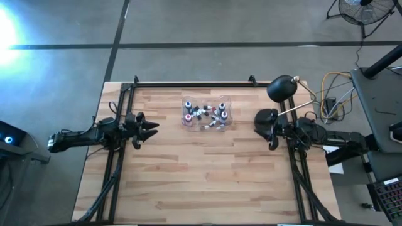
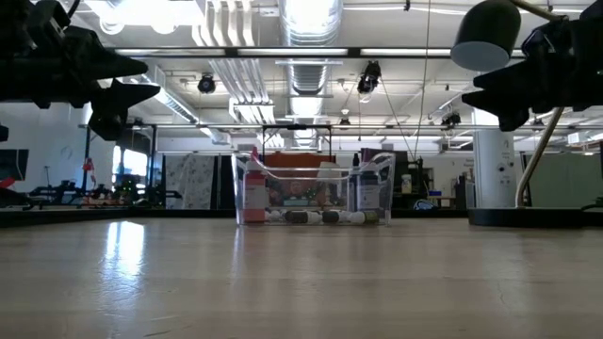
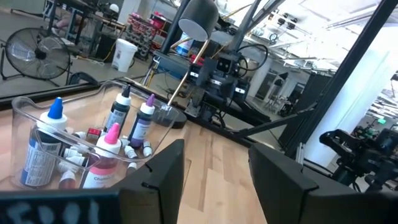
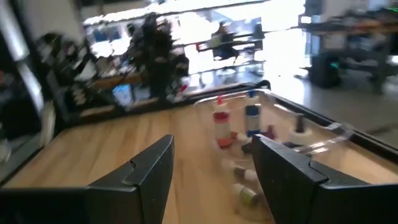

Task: Pick & Place food coloring
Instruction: Return to Home Position

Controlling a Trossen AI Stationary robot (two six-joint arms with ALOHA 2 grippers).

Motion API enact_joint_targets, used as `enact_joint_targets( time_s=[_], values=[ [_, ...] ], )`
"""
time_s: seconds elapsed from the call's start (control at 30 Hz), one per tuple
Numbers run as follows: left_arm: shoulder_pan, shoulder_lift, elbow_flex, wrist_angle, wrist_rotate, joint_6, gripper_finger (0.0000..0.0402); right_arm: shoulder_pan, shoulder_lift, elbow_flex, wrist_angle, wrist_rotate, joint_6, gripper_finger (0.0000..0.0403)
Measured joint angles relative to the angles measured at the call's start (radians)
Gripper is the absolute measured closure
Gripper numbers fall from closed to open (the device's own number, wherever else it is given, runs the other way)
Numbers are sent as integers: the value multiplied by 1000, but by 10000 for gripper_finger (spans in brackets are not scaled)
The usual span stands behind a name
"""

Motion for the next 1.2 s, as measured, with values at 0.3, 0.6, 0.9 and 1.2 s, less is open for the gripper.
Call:
enact_joint_targets(
  time_s=[0.3,0.6,0.9,1.2],
  values=[
    [-5,0,0,0,0,0,248,1,1,0,-7,-86,-219,195],
    [-14,12,0,0,1,0,248,1,0,0,-2,-110,-207,195],
    [-14,23,0,0,1,0,248,1,0,0,-2,-109,-174,195],
    [-14,23,0,-6,1,35,248,1,0,0,-3,-108,-174,195]
  ],
)
